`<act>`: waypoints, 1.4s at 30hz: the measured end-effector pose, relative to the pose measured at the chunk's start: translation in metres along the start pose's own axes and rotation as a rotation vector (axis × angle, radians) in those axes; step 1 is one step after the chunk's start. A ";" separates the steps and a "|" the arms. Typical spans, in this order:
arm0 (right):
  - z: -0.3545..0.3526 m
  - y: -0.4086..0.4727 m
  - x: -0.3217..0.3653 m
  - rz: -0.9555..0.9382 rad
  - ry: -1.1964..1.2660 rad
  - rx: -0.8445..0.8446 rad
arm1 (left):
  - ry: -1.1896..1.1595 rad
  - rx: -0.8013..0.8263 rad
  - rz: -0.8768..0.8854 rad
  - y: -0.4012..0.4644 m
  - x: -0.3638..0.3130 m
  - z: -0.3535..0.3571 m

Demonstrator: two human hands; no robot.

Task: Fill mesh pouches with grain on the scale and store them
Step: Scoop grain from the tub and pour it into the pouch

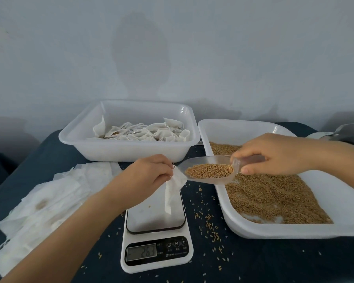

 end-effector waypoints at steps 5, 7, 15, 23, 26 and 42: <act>-0.001 -0.002 -0.001 0.021 -0.069 0.008 | -0.003 0.012 0.004 0.005 -0.003 0.005; 0.000 -0.003 -0.001 0.025 -0.111 0.014 | -0.001 0.008 0.001 0.008 -0.005 0.007; -0.001 -0.007 0.001 0.076 -0.188 0.062 | -0.003 0.047 -0.004 0.018 -0.012 0.017; -0.012 -0.003 0.014 0.095 -0.231 0.132 | -0.010 0.059 -0.005 0.020 -0.017 0.020; -0.018 -0.001 0.021 0.098 -0.250 0.151 | -0.017 0.048 -0.002 0.020 -0.018 0.018; -0.033 0.003 0.038 0.180 -0.372 0.202 | -0.027 -0.015 0.025 0.017 -0.023 0.014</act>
Point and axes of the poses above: each hand's wrist, its own y-axis towards the middle knuckle, its own z-axis out of the palm, x = y × z, the point moved 10 cm from there along y, towards the middle knuckle, and after that the axes turned 11 degrees about x, right-handed, at the moved point
